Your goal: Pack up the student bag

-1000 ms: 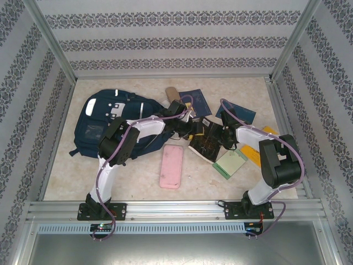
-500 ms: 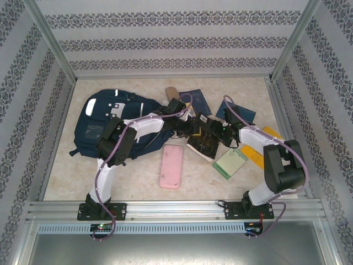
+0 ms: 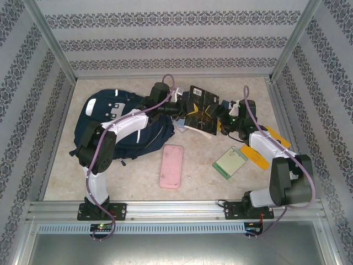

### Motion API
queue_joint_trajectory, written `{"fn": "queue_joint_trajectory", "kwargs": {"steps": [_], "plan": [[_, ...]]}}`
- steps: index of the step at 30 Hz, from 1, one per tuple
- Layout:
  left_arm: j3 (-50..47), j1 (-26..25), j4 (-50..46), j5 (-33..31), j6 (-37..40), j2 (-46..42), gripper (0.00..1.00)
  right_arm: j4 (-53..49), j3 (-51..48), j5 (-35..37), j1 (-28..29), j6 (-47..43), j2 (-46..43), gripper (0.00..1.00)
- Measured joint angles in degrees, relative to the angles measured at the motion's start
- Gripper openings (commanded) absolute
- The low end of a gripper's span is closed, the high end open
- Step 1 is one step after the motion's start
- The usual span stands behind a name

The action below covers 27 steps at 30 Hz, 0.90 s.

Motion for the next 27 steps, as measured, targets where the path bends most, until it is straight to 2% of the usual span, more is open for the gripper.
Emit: {"fn": "queue_joint_trajectory", "kwargs": {"steps": [9, 16, 23, 25, 27], "plan": [[-3.5, 0.5, 12.2, 1.2, -9.4, -0.5, 0.0, 20.3, -1.0, -8.5, -0.1, 14.7, 5.6, 0.93], [-3.7, 2.0, 12.2, 1.7, -9.6, -1.6, 0.0, 29.8, -1.0, -11.3, -0.1, 21.7, 7.4, 0.7], [-4.8, 3.3, 8.3, 2.4, -5.7, -3.4, 0.0, 33.1, -1.9, -12.5, -0.9, 24.0, 7.4, 0.61], [-5.2, 3.5, 6.9, 2.5, -4.4, -3.8, 0.0, 33.2, -2.1, -12.9, -1.2, 24.4, 7.4, 0.64], [-5.8, 3.8, 5.6, 2.5, -3.6, -4.3, 0.0, 33.2, -2.1, -13.1, -1.6, 24.9, 7.3, 0.74]]}}
